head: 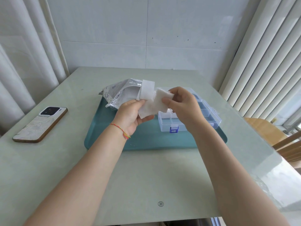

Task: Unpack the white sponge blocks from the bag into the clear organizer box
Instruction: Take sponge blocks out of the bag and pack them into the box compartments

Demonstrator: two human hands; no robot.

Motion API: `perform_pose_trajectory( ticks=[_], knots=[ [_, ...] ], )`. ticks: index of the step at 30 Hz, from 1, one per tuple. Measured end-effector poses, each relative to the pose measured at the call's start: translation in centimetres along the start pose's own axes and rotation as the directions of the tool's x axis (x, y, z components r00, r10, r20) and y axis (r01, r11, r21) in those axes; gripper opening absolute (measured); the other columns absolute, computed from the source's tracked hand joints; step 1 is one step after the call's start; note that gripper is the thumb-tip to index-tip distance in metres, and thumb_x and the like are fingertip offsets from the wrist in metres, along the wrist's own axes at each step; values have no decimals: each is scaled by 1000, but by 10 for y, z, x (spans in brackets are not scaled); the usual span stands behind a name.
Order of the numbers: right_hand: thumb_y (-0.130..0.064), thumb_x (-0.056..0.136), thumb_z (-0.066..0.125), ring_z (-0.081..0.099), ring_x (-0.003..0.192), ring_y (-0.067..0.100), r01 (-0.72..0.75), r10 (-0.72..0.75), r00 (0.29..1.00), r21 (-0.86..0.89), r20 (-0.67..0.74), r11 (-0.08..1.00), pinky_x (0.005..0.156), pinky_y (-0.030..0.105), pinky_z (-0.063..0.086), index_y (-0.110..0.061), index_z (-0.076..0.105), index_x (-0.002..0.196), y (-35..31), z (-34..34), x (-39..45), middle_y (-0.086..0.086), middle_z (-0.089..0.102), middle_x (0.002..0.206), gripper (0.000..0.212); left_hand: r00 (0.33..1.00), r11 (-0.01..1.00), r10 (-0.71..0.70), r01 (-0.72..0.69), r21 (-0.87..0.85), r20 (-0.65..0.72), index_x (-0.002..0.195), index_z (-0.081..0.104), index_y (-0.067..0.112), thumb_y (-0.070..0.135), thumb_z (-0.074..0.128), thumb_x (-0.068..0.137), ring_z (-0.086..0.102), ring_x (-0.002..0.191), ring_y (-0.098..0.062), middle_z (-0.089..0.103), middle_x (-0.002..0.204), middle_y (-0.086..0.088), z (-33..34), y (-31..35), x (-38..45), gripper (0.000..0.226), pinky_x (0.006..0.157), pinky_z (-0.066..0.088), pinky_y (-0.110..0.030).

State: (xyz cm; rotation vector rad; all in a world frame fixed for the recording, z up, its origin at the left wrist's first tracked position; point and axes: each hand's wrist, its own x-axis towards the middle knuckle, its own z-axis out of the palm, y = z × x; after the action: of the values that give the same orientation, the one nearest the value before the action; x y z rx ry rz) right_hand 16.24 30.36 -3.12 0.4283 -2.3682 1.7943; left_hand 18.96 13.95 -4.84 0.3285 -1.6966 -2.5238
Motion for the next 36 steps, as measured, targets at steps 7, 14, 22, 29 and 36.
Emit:
perform_pose_trajectory(
  ticks=[7,14,22,29,36],
  knots=[
    [-13,91,66,57,62,12,-332,242,941,499,238,801,58,22,47,-10,58,85,-8,11,-9,2,61,69,10,997,985,29,-42,-168,-78,113,65,6,15,53,99,65,84,-19,68,98,-9,6,-2,4,20,61,59,-28],
    [-11,89,69,60,69,18,-316,323,945,416,56,852,58,23,50,-7,57,92,-4,33,-12,10,63,83,12,996,958,-78,89,-274,51,107,68,6,20,50,100,66,83,-21,70,103,-13,22,-8,-9,24,80,52,-29],
    [-12,84,70,52,61,16,-144,154,980,89,-129,986,55,23,45,-21,58,100,-4,35,-13,6,56,75,21,997,936,-40,58,-348,59,101,67,13,26,50,101,69,85,-18,72,95,-7,24,-8,-14,21,88,53,-28],
    [-15,81,73,49,64,12,-86,81,994,-70,-66,994,59,23,41,-12,61,87,0,34,-10,-4,56,72,13,999,968,-16,23,-249,31,94,67,12,21,55,99,71,72,-12,73,80,-3,19,-6,-10,17,71,59,-23],
    [-11,83,72,58,68,13,-86,88,994,-27,64,996,71,36,53,-14,60,86,-2,24,-9,0,66,81,14,999,989,-33,27,-145,-36,96,68,16,21,57,97,67,72,-11,70,85,-1,7,-2,-3,12,59,56,-21]
  ],
)
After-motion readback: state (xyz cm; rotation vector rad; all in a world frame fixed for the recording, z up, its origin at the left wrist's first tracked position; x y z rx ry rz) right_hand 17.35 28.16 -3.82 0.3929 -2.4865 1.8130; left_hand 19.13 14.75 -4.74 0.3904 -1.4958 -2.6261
